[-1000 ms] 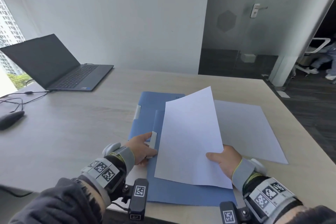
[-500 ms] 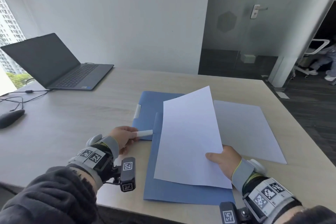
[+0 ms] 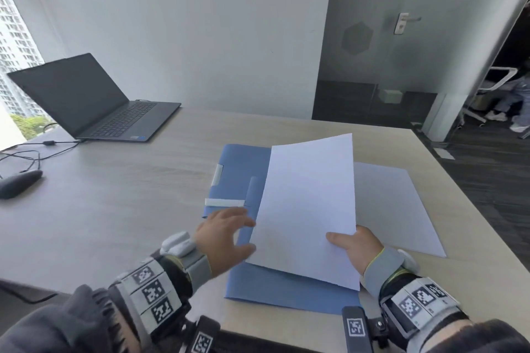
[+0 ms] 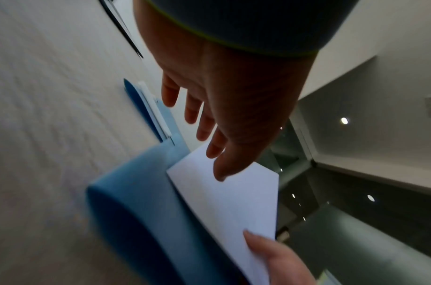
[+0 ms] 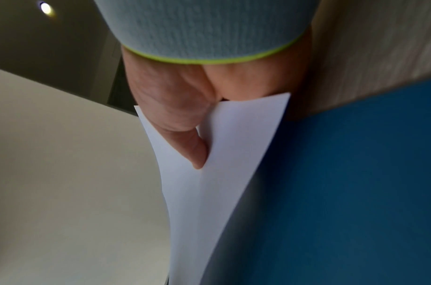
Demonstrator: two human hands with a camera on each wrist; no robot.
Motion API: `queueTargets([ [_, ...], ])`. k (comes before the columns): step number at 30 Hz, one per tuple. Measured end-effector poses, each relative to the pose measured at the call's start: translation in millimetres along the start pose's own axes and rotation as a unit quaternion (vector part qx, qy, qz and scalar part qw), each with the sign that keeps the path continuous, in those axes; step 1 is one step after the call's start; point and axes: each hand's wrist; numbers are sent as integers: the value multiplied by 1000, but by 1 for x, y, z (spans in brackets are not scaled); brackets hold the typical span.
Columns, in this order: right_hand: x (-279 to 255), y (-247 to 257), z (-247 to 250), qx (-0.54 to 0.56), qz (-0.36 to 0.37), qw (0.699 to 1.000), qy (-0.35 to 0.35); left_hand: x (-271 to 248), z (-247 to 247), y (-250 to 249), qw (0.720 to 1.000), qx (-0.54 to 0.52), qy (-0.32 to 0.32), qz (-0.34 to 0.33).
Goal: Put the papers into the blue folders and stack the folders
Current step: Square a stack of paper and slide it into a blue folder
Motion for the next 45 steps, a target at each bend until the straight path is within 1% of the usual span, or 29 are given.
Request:
queueTargets([
  [3,-4,3,8,44,-13,999,-17,-13,-16,-10,996,9,77,-48],
  [7,-7,3,28,79,-25,995,-49,-19,-29,-15,979,110,166,-49],
  [9,-7,3,39,92,-32,993,-58,-19,-30,-16,970,145,191,-44],
  [10,-8,3,44,99,-37,992,-68,-18,-30,-18,968,157,193,-44],
  [14,-11,6,64,125,-39,984,-116,-10,-28,-21,967,183,166,-59],
  [16,-15,12,72,152,-54,979,-128,-7,-26,-20,974,169,134,-68],
  [19,-16,13,83,179,-85,966,-168,-6,-17,-19,984,140,91,-56],
  [22,-14,9,89,190,-96,958,-193,-7,-6,-19,995,82,58,-23],
  [24,-14,8,92,185,-112,958,-189,-6,-3,-15,998,49,39,10],
  [27,-15,4,83,167,-129,958,-193,-6,-4,-7,995,-60,-10,76],
  [29,-11,-3,76,151,-120,965,-178,-6,-3,-6,983,-149,-50,98],
  [32,-15,3,57,102,-116,980,-125,-5,1,-5,953,-269,-96,101],
  [34,-17,10,42,66,-105,989,-84,-5,2,0,913,-373,-126,108],
  [36,-17,15,26,28,-90,994,-48,-5,-1,10,874,-447,-143,126],
  [38,-12,16,12,-4,-84,996,-26,-8,2,9,846,-488,-157,146],
  [41,-8,18,-6,-38,-87,995,6,-11,3,4,813,-533,-173,157],
  [43,-5,18,-14,-56,-90,994,11,-11,1,5,804,-547,-169,162],
  [45,-4,18,-19,-65,-91,994,13,-10,-2,5,805,-544,-169,163],
])
Point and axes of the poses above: each hand's wrist, its own x-axis towards the middle knuckle, its own z-axis out of the back of the hand, y = z × x, and after that the axes turned 7 degrees about -x, right-handed
